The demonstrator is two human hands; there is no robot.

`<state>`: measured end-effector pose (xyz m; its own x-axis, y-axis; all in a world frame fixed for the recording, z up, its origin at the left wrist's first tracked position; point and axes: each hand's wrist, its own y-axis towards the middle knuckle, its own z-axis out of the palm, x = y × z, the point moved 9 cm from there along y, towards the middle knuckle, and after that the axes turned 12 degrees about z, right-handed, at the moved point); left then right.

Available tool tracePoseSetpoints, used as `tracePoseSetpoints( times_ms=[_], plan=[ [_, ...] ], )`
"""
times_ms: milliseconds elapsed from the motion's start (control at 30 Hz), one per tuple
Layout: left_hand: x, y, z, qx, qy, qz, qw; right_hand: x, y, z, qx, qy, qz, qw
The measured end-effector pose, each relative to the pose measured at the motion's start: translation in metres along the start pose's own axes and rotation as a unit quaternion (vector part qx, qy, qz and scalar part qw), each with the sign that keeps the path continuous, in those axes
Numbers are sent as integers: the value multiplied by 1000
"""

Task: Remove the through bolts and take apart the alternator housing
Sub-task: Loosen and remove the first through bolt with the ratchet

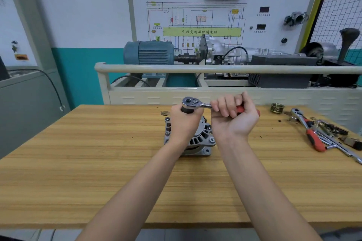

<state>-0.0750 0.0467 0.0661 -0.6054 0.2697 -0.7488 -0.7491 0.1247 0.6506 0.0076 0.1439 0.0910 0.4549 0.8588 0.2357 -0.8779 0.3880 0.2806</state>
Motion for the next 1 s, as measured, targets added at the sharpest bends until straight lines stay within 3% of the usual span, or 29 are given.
tracePoseSetpoints(
  times_ms=[100, 167, 233, 333, 500, 600, 700, 867, 933, 1000],
  plan=[
    [-2, 2, 7, 133, 5, -8, 991, -5, 21, 4, 4, -6, 91, 996],
    [-8, 0, 15, 254, -7, -10, 967, -14, 35, 9, 8, -14, 186, 983],
    [-11, -4, 22, 324, -13, -19, 946, -21, 44, 14, 9, -28, 241, 970],
    [-5, -1, 20, 279, -20, -37, 959, -21, 47, 11, -4, -15, 230, 973],
    [-1, 2, 2, 54, -7, -4, 999, -3, 15, -2, -10, 10, 55, 998],
    [-4, -3, 3, 11, -8, 20, 1000, 0, -1, -3, -2, 6, 12, 1000],
    [-3, -2, 3, 50, 3, 8, 999, -1, 14, 0, -1, 3, 67, 998],
    [-10, -5, 23, 308, -16, -23, 951, -20, 45, 13, 10, -30, 257, 966],
    [-9, -5, 24, 311, -17, -31, 950, -23, 49, 14, 6, -33, 270, 962],
    [-4, -2, 20, 264, -1, -32, 964, -21, 46, 11, -3, -17, 237, 971]
  ],
)
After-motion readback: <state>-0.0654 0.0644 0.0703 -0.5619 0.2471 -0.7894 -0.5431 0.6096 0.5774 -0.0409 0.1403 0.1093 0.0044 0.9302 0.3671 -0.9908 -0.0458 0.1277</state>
